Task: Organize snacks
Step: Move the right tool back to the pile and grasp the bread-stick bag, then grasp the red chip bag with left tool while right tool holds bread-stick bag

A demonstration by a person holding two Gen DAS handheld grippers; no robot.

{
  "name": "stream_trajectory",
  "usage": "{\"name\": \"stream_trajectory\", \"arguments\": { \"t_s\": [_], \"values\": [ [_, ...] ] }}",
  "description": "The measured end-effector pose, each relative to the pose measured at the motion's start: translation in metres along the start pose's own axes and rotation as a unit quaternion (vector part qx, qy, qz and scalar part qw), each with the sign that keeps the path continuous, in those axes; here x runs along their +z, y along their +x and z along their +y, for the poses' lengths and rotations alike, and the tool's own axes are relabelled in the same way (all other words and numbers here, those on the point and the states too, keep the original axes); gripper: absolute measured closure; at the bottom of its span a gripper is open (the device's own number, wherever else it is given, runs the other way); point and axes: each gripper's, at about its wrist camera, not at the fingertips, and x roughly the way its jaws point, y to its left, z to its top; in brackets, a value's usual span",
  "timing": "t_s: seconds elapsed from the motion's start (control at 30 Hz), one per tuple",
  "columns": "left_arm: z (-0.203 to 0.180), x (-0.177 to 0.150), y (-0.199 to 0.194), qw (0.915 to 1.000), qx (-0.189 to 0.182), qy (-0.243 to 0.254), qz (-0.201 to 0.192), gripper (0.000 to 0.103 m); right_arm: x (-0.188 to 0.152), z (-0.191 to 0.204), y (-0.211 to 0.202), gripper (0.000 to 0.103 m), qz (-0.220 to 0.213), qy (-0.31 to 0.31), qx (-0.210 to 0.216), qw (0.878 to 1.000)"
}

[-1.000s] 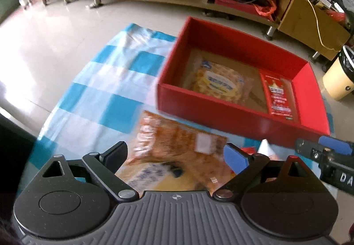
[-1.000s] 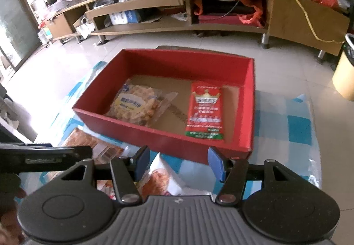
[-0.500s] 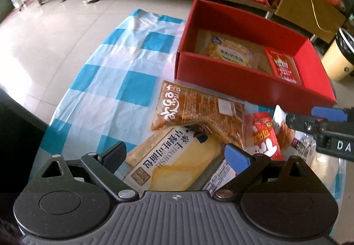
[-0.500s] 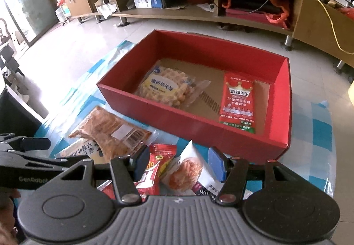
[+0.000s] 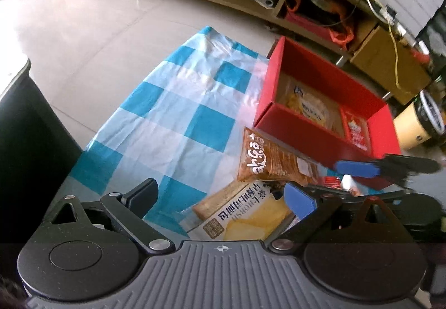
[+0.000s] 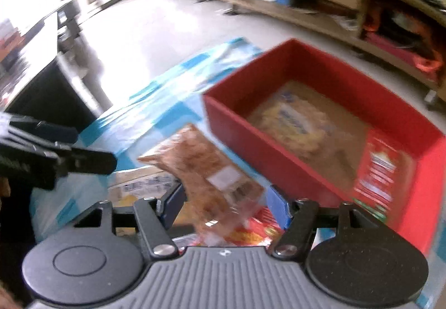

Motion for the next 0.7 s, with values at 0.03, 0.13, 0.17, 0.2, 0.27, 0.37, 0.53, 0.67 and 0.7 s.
{"name": "stream_trajectory", "arguments": {
  "t_s": [0.03, 0.13, 0.17, 0.2, 0.27, 0.37, 0.53, 0.67, 0.7],
  "values": [
    [0.003, 0.001, 0.0, 1.0, -0.007, -0.003, 0.002, 0.004, 0.004, 0.0, 0.007, 0.038, 0.011, -0.01, 0.005, 1.0],
    [0.008, 0.003, -0.002, 0.9996, -0.024, -0.009, 0.007, 0.004, 0.017, -0.001, 0.03, 0.038, 0.039, -0.025, 0.013, 0.999],
    [0.009, 0.003, -0.002, 0.9995, -0.029, -0.01, 0.006, 0.004, 0.021, -0.002, 0.037, 0.038, 0.048, -0.026, 0.016, 0.998],
    [0.01, 0.004, -0.003, 0.9993, -0.034, -0.01, 0.006, 0.004, 0.025, -0.003, 0.044, 0.038, 0.055, -0.026, 0.02, 0.998],
    [0.012, 0.005, -0.004, 0.9992, -0.04, -0.008, 0.005, 0.003, 0.031, 0.002, 0.054, 0.038, 0.06, -0.039, 0.019, 0.997],
    [0.013, 0.005, -0.001, 0.9991, -0.041, -0.004, 0.008, 0.003, 0.031, 0.013, 0.067, 0.038, 0.073, -0.041, 0.013, 0.996],
    [0.012, 0.004, 0.004, 0.9995, -0.029, 0.0, 0.015, 0.003, 0.016, 0.001, 0.053, 0.057, 0.058, 0.042, 0.015, 0.997],
    [0.007, -0.001, 0.006, 0.9993, -0.032, 0.003, 0.022, 0.003, -0.006, -0.015, 0.032, 0.061, 0.05, 0.083, 0.01, 0.995],
    [0.003, -0.003, 0.006, 0.9993, -0.031, 0.008, 0.022, 0.003, -0.012, -0.017, 0.024, 0.061, 0.043, 0.096, 0.011, 0.994]
  ]
}}
